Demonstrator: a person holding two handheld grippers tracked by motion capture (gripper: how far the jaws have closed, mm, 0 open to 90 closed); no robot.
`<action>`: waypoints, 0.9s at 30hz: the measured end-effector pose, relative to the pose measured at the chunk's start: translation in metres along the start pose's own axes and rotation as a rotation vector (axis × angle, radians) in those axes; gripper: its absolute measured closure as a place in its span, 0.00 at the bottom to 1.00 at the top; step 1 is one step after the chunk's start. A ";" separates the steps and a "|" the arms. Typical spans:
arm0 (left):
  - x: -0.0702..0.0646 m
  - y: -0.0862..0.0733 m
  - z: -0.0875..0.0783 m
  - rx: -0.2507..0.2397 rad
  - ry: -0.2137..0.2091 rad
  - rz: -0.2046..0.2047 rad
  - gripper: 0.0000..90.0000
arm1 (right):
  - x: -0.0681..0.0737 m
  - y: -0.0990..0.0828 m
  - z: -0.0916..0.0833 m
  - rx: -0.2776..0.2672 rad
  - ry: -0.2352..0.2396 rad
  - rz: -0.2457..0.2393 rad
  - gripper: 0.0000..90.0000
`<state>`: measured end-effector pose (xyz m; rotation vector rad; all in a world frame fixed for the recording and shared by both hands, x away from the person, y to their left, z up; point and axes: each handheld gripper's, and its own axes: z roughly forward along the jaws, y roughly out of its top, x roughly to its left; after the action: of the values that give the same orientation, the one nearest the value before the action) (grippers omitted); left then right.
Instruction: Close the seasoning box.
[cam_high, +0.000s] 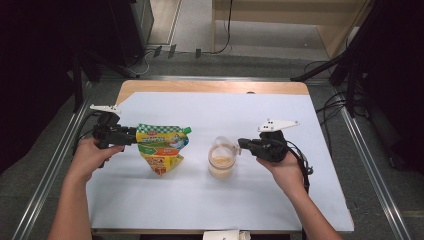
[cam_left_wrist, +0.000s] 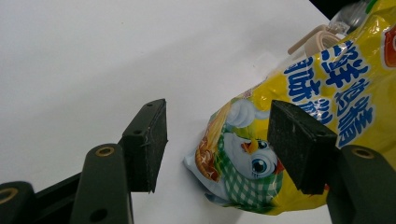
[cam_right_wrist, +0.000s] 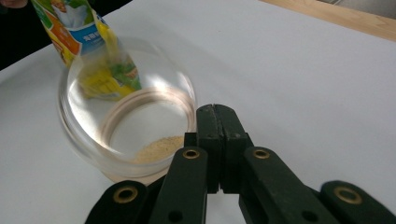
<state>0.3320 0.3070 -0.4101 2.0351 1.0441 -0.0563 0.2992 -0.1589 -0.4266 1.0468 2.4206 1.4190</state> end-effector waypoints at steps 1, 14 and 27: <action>0.000 0.000 0.000 -0.001 -0.001 -0.004 0.44 | 0.001 0.000 -0.001 0.003 0.002 -0.003 1.00; 0.000 0.000 0.000 0.001 0.000 -0.004 0.44 | 0.002 -0.002 -0.001 0.019 0.030 0.006 0.83; 0.000 -0.001 0.001 -0.002 0.003 -0.008 0.43 | -0.016 -0.014 -0.008 0.011 0.004 0.039 0.61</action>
<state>0.3319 0.3072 -0.4111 2.0294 1.0542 -0.0564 0.3009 -0.1791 -0.4370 1.1003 2.4260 1.4223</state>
